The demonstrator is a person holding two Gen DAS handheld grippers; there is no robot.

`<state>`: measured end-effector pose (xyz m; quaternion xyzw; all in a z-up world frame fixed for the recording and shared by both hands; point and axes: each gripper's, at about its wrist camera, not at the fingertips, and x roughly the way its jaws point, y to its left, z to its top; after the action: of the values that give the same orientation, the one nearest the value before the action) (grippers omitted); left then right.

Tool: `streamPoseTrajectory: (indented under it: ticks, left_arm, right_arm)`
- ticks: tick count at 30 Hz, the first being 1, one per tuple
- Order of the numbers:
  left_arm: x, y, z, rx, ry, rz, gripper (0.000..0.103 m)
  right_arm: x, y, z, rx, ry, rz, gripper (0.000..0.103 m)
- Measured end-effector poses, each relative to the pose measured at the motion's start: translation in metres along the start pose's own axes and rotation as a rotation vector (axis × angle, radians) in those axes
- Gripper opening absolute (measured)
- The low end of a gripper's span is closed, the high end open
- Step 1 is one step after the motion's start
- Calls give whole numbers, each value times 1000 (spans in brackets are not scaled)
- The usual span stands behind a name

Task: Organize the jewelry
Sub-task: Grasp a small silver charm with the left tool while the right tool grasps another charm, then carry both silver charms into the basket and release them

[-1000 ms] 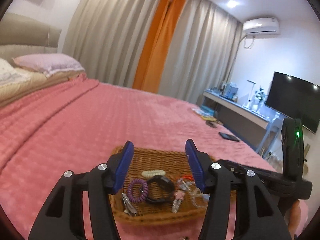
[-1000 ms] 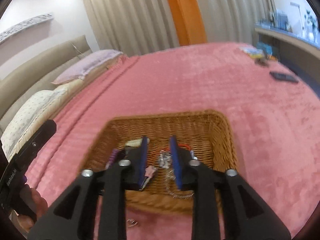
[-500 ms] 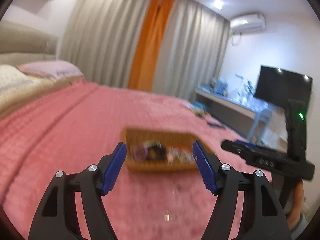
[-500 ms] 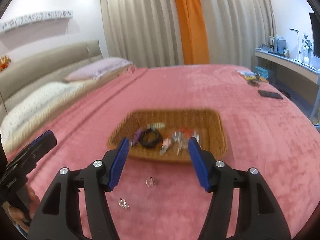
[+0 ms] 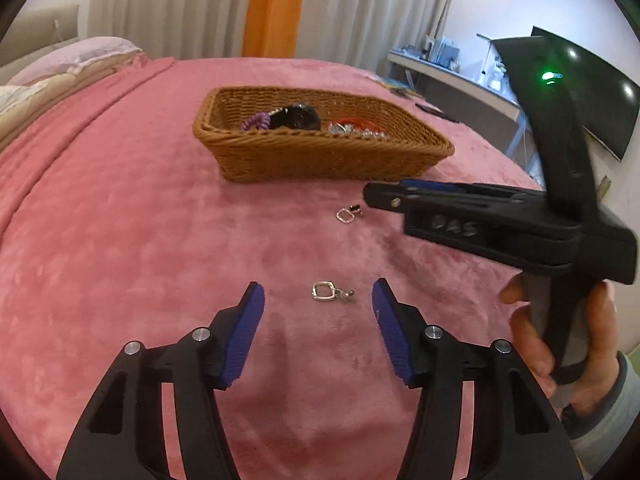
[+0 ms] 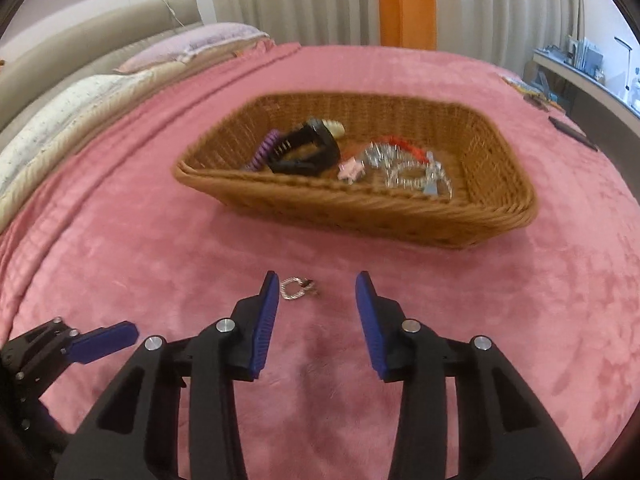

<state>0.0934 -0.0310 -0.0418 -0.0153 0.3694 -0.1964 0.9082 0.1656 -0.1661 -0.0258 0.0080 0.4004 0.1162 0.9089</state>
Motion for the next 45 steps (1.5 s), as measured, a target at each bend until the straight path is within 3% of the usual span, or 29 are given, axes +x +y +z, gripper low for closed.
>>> streamPoseTrajectory:
  ticks: [1,4,17,19,24,26,31,33,35,45]
  left_arm:
    - [2,0,-1,0,3,-9,53]
    - [8,-3,-4,19,38,-36,37]
    - [26,-6,-3,9,91,-33,37]
    - [25,-6,-4,11,90,-31,37]
    - [27,-10,-4,21,92,-24,37]
    - [28,-11,-3,25,99,-37,42]
    - [34,-18,1,41,107,-14,42]
    - [36,-21,1,50,106,8,38]
    - [35,-21,0,53,101,33,26]
    - [31,-16,-1,38,70,23,25]
  right_arm:
    - [5,-3,-3,6,10,8,34]
    - [12,-11,-8,17,26,30,34]
    - [31,4,3,-43,63,9,32]
    - [34,8,5,-62,70,9,18]
    - [30,15,-1,-93,61,-1,8]
    - [26,12,-3,-81,59,-2,8]
    - [18,-6,-10,-12,66,3,8]
    - [13,-16,-14,25,61,10,8]
    - [10,-22,-19,46,58,17,8]
    - [-5,-28,-25,66,22,32,8]
